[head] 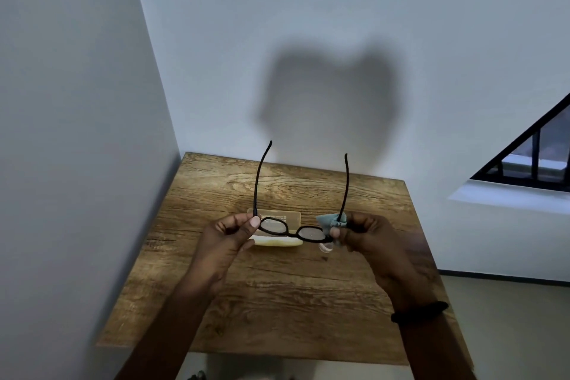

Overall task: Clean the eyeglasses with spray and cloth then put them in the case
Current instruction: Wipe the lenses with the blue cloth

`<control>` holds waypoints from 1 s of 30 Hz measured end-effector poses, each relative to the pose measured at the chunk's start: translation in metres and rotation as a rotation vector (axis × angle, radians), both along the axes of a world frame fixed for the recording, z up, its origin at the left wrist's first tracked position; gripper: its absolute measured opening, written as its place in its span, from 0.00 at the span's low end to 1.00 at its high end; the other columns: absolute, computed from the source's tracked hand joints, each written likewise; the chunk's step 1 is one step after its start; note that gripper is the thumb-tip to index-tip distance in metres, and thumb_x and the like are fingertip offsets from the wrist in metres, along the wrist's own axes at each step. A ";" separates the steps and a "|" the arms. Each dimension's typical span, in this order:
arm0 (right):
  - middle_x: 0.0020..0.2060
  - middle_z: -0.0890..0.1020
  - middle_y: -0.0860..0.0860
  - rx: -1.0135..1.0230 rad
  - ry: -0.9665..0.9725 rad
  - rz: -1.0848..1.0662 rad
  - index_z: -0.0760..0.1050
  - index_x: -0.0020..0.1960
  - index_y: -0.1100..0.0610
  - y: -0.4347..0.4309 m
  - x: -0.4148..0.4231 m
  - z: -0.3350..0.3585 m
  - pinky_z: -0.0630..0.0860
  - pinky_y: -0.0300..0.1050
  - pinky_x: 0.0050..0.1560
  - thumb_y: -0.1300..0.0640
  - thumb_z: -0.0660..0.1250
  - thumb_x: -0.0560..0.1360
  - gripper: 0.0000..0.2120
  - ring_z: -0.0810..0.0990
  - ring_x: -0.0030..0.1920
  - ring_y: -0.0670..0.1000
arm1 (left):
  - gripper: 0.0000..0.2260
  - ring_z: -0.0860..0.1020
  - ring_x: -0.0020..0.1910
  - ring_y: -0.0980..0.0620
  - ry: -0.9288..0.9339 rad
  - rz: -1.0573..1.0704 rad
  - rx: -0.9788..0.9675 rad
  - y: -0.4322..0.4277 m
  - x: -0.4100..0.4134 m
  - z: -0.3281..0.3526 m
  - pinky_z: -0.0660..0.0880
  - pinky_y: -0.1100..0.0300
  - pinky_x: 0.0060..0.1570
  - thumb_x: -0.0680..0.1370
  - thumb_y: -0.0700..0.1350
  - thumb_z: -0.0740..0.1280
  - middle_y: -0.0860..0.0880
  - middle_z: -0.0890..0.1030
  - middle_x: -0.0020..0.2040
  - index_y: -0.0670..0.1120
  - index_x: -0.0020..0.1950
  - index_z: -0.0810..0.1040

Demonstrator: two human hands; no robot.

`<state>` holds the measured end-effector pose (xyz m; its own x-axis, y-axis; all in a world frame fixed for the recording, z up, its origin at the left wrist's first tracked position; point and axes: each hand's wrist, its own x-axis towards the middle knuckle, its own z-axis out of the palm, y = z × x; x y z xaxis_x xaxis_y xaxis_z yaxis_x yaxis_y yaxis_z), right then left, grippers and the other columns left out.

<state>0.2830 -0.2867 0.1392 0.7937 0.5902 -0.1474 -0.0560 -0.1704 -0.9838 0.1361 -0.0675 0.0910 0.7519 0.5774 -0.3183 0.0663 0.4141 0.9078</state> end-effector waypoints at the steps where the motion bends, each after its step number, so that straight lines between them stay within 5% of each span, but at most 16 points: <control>1: 0.39 0.88 0.52 0.002 0.005 -0.077 0.86 0.48 0.57 0.003 -0.001 -0.003 0.72 0.36 0.34 0.66 0.75 0.71 0.08 0.80 0.35 0.44 | 0.10 0.85 0.55 0.50 0.002 0.021 0.061 -0.002 0.000 0.001 0.81 0.62 0.47 0.73 0.43 0.76 0.46 0.88 0.52 0.43 0.53 0.86; 4: 0.38 0.87 0.50 -0.049 -0.081 -0.295 0.86 0.47 0.56 0.012 -0.003 -0.013 0.74 0.34 0.32 0.64 0.76 0.71 0.06 0.81 0.35 0.42 | 0.05 0.85 0.45 0.59 0.014 0.121 0.267 -0.010 0.002 0.006 0.79 0.67 0.44 0.74 0.40 0.77 0.49 0.88 0.45 0.49 0.46 0.86; 8: 0.43 0.87 0.50 -0.106 -0.179 -0.461 0.85 0.52 0.55 0.021 -0.012 -0.026 0.81 0.47 0.39 0.58 0.78 0.71 0.10 0.85 0.44 0.53 | 0.05 0.83 0.45 0.64 0.035 0.237 0.541 -0.016 0.003 0.012 0.75 0.76 0.43 0.74 0.44 0.78 0.51 0.85 0.46 0.53 0.45 0.85; 14: 0.44 0.88 0.48 0.015 -0.070 -0.329 0.82 0.53 0.48 0.045 -0.046 -0.020 0.76 0.36 0.38 0.62 0.76 0.72 0.13 0.84 0.40 0.41 | 0.04 0.80 0.47 0.58 0.078 0.264 0.794 -0.020 0.002 0.012 0.79 0.60 0.43 0.74 0.47 0.77 0.52 0.80 0.46 0.48 0.47 0.86; 19: 0.50 0.87 0.48 0.072 -0.146 -0.154 0.85 0.55 0.51 0.069 -0.065 -0.018 0.83 0.49 0.51 0.62 0.76 0.73 0.13 0.85 0.52 0.48 | 0.03 0.80 0.46 0.51 0.063 0.223 0.931 -0.027 0.006 0.007 0.81 0.46 0.41 0.77 0.45 0.74 0.54 0.78 0.45 0.49 0.50 0.85; 22: 0.49 0.85 0.50 0.069 -0.227 -0.155 0.86 0.54 0.53 0.081 -0.075 -0.020 0.83 0.53 0.52 0.64 0.76 0.72 0.12 0.85 0.51 0.49 | 0.05 0.79 0.45 0.48 0.068 0.211 0.995 -0.027 0.006 0.003 0.80 0.43 0.42 0.79 0.47 0.70 0.53 0.77 0.45 0.49 0.52 0.84; 27: 0.43 0.85 0.50 0.031 -0.273 -0.245 0.85 0.46 0.56 0.086 -0.069 -0.022 0.82 0.56 0.45 0.61 0.77 0.71 0.05 0.84 0.44 0.50 | 0.15 0.76 0.45 0.48 0.098 0.162 1.259 -0.028 0.003 0.005 0.69 0.57 0.42 0.79 0.53 0.62 0.51 0.77 0.44 0.45 0.49 0.84; 30: 0.42 0.84 0.50 0.009 -0.282 -0.261 0.83 0.45 0.59 0.090 -0.069 -0.023 0.80 0.44 0.42 0.61 0.77 0.71 0.05 0.83 0.42 0.47 | 0.14 0.73 0.46 0.50 0.103 0.167 1.346 -0.029 0.002 0.001 0.65 0.58 0.43 0.79 0.52 0.63 0.49 0.77 0.43 0.44 0.49 0.84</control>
